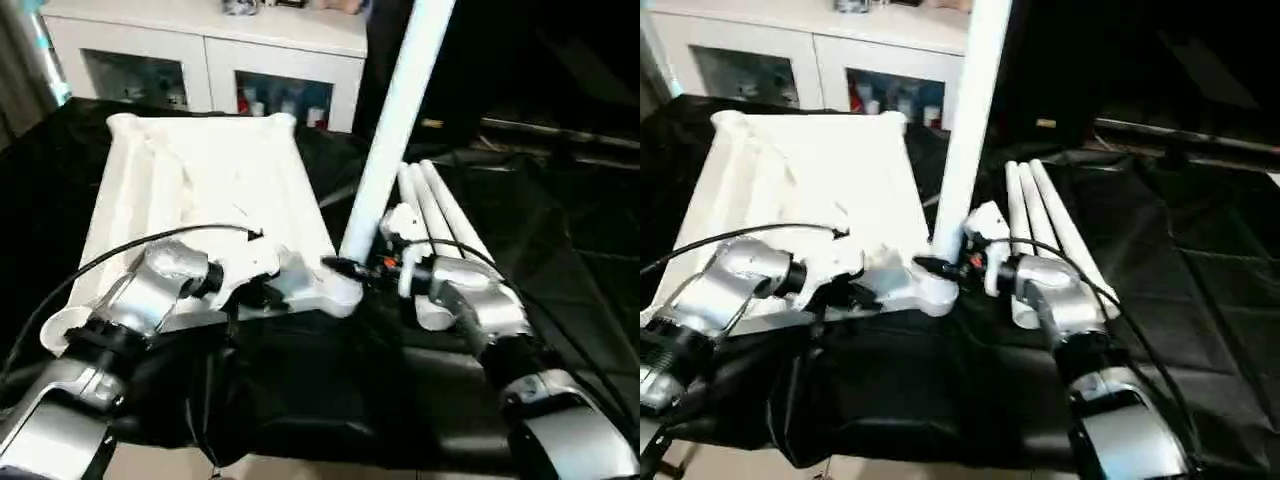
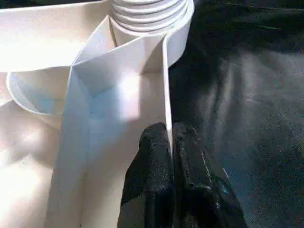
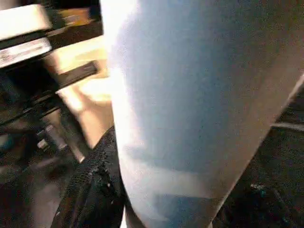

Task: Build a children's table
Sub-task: Rotate leg to tighten

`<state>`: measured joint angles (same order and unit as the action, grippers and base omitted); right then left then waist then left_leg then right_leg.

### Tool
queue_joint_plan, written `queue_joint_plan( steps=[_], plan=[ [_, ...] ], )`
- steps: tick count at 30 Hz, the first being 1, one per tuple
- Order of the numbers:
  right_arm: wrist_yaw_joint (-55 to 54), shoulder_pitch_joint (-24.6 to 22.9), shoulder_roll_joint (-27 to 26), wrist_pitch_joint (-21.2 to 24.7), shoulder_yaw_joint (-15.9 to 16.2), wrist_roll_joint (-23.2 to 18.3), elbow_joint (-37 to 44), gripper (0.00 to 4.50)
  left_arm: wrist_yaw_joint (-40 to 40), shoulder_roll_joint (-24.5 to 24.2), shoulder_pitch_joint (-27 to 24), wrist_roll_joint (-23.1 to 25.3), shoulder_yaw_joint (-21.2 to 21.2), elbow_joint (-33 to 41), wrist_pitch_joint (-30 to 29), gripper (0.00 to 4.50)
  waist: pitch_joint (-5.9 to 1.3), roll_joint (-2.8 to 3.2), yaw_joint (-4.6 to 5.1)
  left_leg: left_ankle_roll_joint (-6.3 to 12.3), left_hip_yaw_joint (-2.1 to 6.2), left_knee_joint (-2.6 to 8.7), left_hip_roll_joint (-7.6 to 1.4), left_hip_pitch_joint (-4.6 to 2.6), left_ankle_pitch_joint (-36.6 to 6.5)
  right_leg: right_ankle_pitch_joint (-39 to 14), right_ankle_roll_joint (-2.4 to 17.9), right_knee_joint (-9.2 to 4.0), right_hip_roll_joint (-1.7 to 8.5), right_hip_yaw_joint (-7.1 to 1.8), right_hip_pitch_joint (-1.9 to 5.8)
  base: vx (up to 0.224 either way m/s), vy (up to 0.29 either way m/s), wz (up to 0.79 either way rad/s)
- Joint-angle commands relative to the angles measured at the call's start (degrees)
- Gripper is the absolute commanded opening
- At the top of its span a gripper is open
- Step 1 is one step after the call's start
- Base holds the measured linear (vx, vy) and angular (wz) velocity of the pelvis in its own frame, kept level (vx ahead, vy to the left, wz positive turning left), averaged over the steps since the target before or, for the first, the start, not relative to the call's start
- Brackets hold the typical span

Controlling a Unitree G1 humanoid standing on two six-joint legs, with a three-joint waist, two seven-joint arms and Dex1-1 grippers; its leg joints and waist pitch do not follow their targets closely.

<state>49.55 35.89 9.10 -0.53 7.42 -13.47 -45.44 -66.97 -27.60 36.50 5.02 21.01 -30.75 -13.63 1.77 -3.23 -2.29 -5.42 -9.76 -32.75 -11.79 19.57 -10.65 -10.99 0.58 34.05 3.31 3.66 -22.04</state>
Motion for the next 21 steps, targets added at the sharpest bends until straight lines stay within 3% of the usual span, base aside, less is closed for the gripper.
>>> queue_joint_plan(
  steps=[1,9,12,15,17,21],
  plan=[
    [-7.71,-3.07,0.16,4.82,-0.01,4.03,-5.28,1.89,2.21,0.98,2.25,0.67,-0.68,-0.07,-2.14,0.0,-1.29,1.25,0.26,-1.96,1.47,4.89,-1.71,-0.76,-27.48,-35.87,5.9,-6.32,5.08,-2.58,0.09,0.0,0.0,0.0],
    [-26.77,0.62,-7.07,6.87,-1.82,5.68,-10.43,1.89,8.05,3.72,3.2,2.6,-0.87,0.28,-7.97,0.0,-0.98,1.69,1.34,-2.58,2.3,5.12,-1.51,-0.73,-31.35,-40.42,3.8,-7.06,5.25,-1.72,-0.25,0.0,0.0,0.0],
    [-35.99,3.32,-9.89,7.68,-4.0,5.28,-13.79,1.89,12.23,5.52,4.56,3.64,-0.98,-0.72,-11.18,0.0,-1.21,2.12,1.8,-3.06,2.63,5.5,-1.58,-0.67,-32.03,-36.74,4.35,-6.99,5.14,-1.35,0.18,0.0,0.0,0.0],
    [-42.35,5.27,-11.78,8.25,-6.14,4.6,-15.74,1.89,16.49,7.86,5.88,4.31,-1.18,-1.6,-14.26,0.0,-1.08,2.0,1.87,-2.77,2.35,5.11,-1.34,-1.64,-34.05,-35.27,4.87,-7.41,4.93,-1.3,-0.68,0.0,0.0,0.0],
    [-44.24,5.91,-12.31,8.22,-6.72,4.66,-16.58,1.89,17.83,8.74,6.15,4.77,-1.25,-1.74,-15.08,0.0,-1.09,1.91,1.88,-2.21,2.26,5.11,-1.23,-1.44,-33.62,-35.23,4.57,-7.51,4.95,-1.3,-0.52,0.0,0.0,0.0],
    [-45.63,6.9,-13.52,7.95,-6.35,5.49,-17.95,1.89,19.61,10.83,6.67,4.89,-1.49,-1.83,-16.42,0.0,-1.26,1.8,1.63,-2.13,1.92,5.25,-1.38,-1.13,-31.4,-30.68,5.85,-6.85,4.83,-1.84,-0.41,0.0,0.0,0.0]
  ],
)
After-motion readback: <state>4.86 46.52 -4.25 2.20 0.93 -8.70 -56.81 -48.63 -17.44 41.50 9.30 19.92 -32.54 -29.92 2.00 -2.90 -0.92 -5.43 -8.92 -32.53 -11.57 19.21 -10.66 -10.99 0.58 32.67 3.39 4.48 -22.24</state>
